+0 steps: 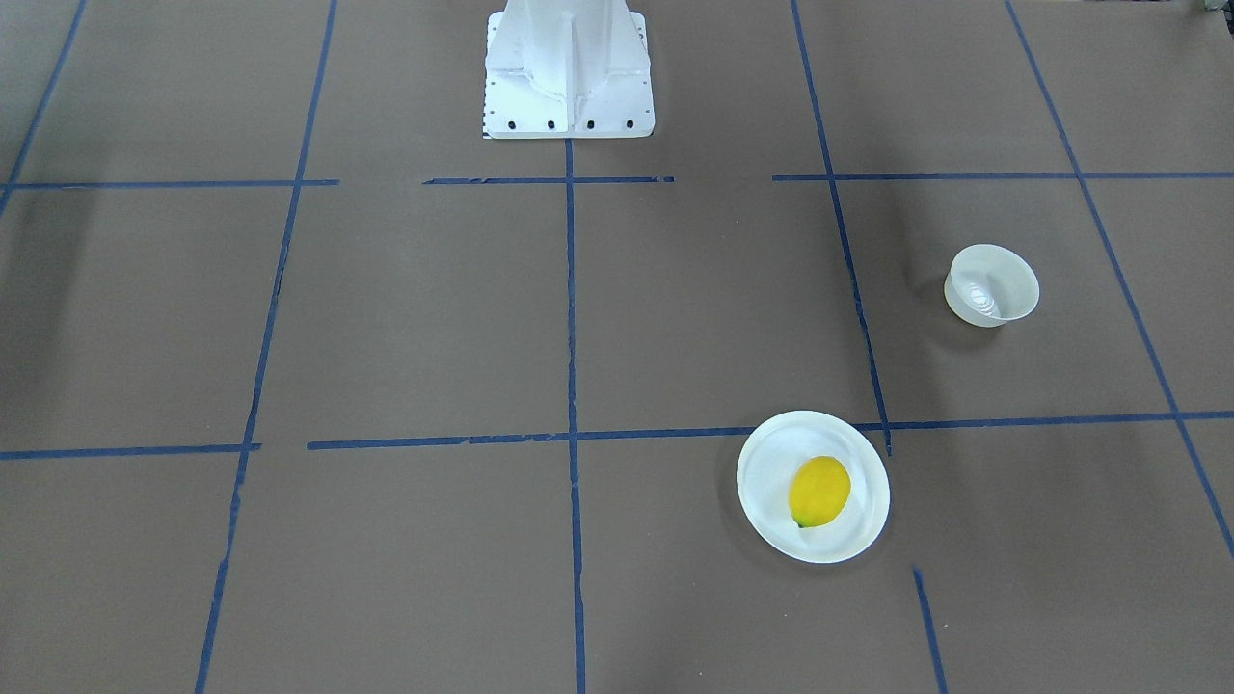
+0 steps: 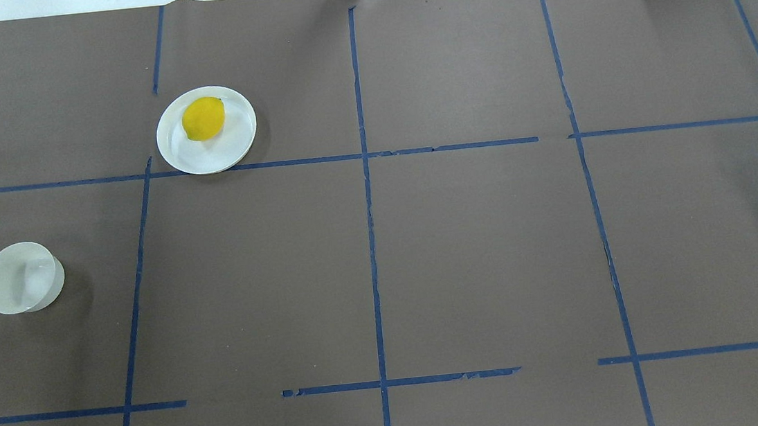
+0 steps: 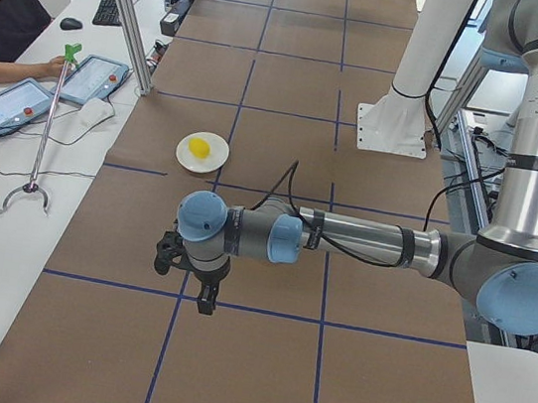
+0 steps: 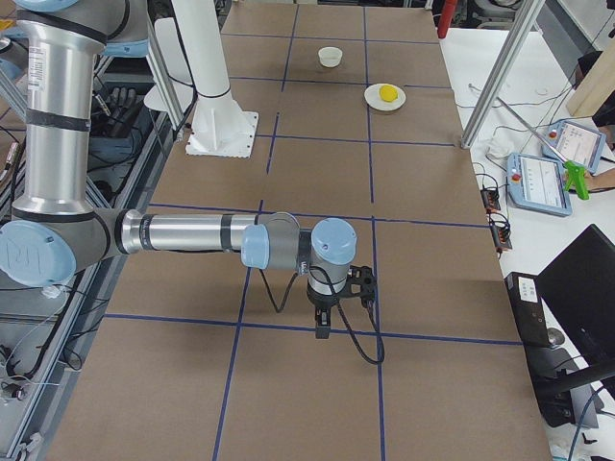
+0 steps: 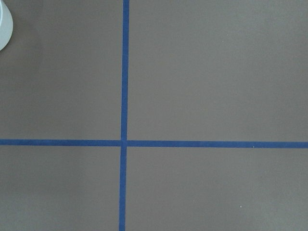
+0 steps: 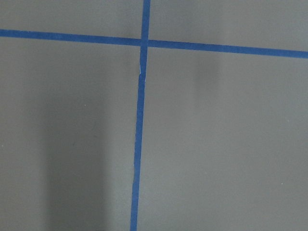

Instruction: Move lemon from plate to bowl

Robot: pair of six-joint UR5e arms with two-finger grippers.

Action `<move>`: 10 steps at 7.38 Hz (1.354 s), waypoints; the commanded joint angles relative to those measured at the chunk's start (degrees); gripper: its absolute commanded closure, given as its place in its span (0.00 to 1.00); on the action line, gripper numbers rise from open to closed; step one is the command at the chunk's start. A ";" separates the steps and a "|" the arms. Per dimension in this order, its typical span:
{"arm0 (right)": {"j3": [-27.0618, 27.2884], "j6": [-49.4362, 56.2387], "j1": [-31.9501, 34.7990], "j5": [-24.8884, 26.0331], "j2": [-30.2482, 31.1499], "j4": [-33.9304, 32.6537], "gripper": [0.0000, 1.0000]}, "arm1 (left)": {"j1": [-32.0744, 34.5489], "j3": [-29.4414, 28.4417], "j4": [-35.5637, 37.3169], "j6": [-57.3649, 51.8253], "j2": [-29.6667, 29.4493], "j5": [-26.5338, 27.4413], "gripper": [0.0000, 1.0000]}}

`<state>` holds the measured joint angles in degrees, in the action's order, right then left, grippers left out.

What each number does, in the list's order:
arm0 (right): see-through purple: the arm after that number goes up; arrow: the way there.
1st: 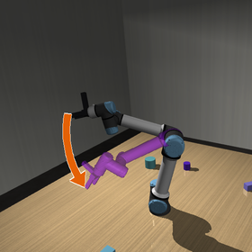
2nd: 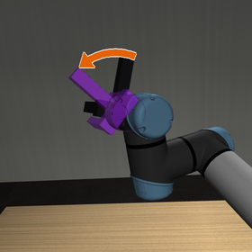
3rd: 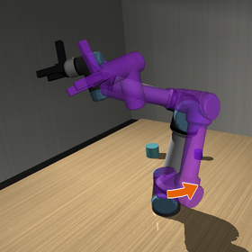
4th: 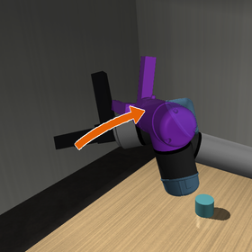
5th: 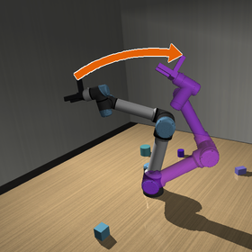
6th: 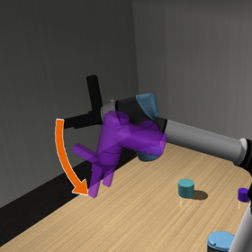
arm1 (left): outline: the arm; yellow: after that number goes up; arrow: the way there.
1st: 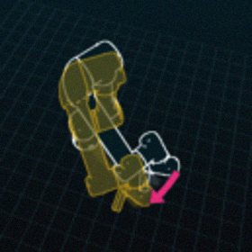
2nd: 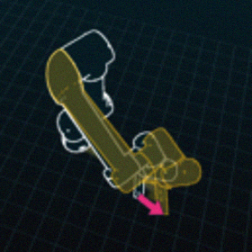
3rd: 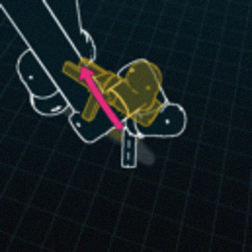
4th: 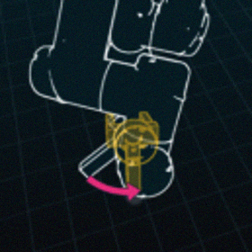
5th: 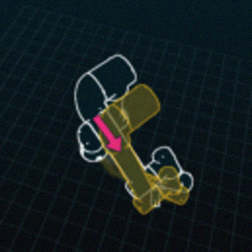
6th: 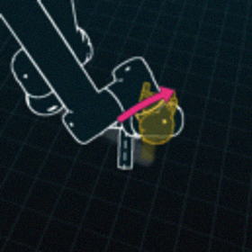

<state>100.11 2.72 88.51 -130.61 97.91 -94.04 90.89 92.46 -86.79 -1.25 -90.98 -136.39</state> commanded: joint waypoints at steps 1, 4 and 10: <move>0.00 0.00 0.00 0.00 0.00 0.00 0.00 | -3.67 0.09 -6.06 0.37 -3.13 0.16 0.00; 0.00 0.00 0.00 0.00 0.00 0.00 0.00 | -11.06 0.97 -7.69 6.16 -12.24 -0.19 0.00; 0.00 0.00 0.00 0.00 0.00 0.00 0.00 | -30.05 -0.79 -7.17 31.56 -25.19 3.75 0.00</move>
<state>100.10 2.73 88.51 -130.61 97.91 -94.04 64.06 92.33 -94.26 26.35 -113.35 -135.53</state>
